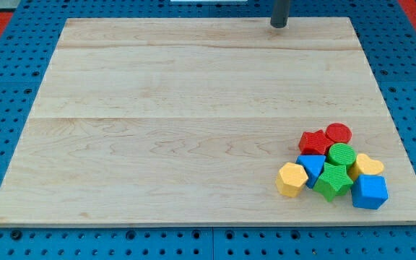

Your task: Push group of blocks up

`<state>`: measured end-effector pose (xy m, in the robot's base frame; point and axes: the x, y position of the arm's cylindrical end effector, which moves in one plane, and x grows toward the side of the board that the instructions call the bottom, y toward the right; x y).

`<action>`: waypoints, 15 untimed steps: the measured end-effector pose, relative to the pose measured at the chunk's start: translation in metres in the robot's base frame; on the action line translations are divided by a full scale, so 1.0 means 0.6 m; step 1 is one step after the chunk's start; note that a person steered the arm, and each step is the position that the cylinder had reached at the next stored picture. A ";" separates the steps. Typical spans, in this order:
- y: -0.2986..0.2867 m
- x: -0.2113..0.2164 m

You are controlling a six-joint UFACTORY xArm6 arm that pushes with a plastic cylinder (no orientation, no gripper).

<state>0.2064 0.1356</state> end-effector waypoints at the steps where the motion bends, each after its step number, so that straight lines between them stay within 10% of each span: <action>1: 0.022 0.002; 3: 0.257 0.022; 6: 0.350 0.188; 10: 0.275 0.667; 11: 0.142 0.680; 15: 0.121 0.552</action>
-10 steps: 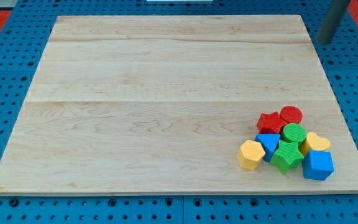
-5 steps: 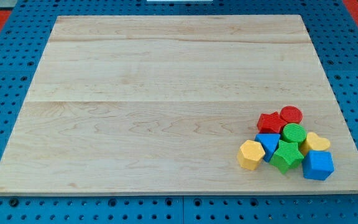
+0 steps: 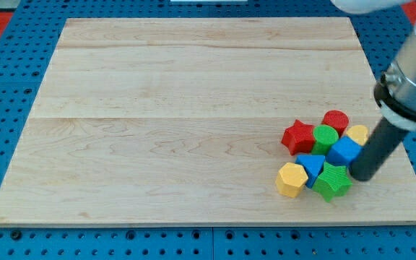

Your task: Push group of blocks up

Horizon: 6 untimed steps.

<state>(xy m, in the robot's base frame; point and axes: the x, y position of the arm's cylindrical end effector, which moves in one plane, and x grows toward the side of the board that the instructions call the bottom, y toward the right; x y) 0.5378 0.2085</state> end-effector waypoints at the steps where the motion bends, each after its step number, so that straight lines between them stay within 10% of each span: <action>1: -0.001 0.005; 3: -0.043 0.097; 6: -0.073 -0.033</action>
